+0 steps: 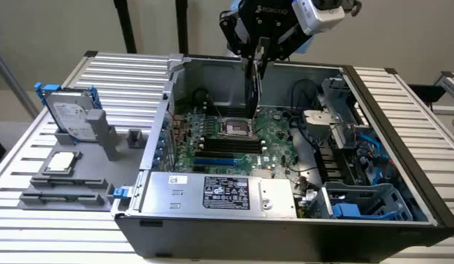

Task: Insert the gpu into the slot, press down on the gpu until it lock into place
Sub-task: 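Insert the gpu into the slot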

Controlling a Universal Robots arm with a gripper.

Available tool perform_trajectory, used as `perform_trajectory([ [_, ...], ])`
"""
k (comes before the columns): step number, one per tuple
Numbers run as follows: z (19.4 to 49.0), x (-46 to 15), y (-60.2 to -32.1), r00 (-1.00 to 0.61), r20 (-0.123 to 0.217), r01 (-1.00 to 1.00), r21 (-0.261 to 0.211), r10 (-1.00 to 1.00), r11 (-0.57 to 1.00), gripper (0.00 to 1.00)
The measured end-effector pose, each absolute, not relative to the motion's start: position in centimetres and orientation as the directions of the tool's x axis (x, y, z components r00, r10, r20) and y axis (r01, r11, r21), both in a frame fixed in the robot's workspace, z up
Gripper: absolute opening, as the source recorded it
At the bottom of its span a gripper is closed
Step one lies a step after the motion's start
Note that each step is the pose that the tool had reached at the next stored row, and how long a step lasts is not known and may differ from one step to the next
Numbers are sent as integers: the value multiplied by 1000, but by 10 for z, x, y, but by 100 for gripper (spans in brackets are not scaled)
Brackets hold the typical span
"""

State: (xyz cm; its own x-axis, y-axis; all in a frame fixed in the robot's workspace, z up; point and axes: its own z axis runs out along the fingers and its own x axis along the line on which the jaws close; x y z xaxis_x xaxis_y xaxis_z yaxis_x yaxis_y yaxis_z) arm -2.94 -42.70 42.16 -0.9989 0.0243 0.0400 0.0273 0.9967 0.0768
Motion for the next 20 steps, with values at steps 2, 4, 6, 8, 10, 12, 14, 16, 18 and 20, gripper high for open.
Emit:
perform_trajectory([
  [2,422,-29,-427,-999,40,27,77,24,997,26],
  [4,422,-29,-427,-999,40,27,77,24,997,26],
  [6,422,-29,-427,-999,40,27,77,24,997,26],
  [8,422,-29,-427,-999,40,27,77,24,997,26],
  [10,422,-29,-427,-999,40,27,77,24,997,26],
  [12,422,-29,-427,-999,40,27,77,24,997,26],
  [14,422,-30,-427,-999,40,25,77,22,997,26],
  [16,421,-30,-427,-999,40,-4,77,-8,997,26],
  [18,421,-30,-427,-998,40,-40,77,-43,996,26],
  [20,421,-30,-427,-996,40,-77,77,-80,994,26],
])
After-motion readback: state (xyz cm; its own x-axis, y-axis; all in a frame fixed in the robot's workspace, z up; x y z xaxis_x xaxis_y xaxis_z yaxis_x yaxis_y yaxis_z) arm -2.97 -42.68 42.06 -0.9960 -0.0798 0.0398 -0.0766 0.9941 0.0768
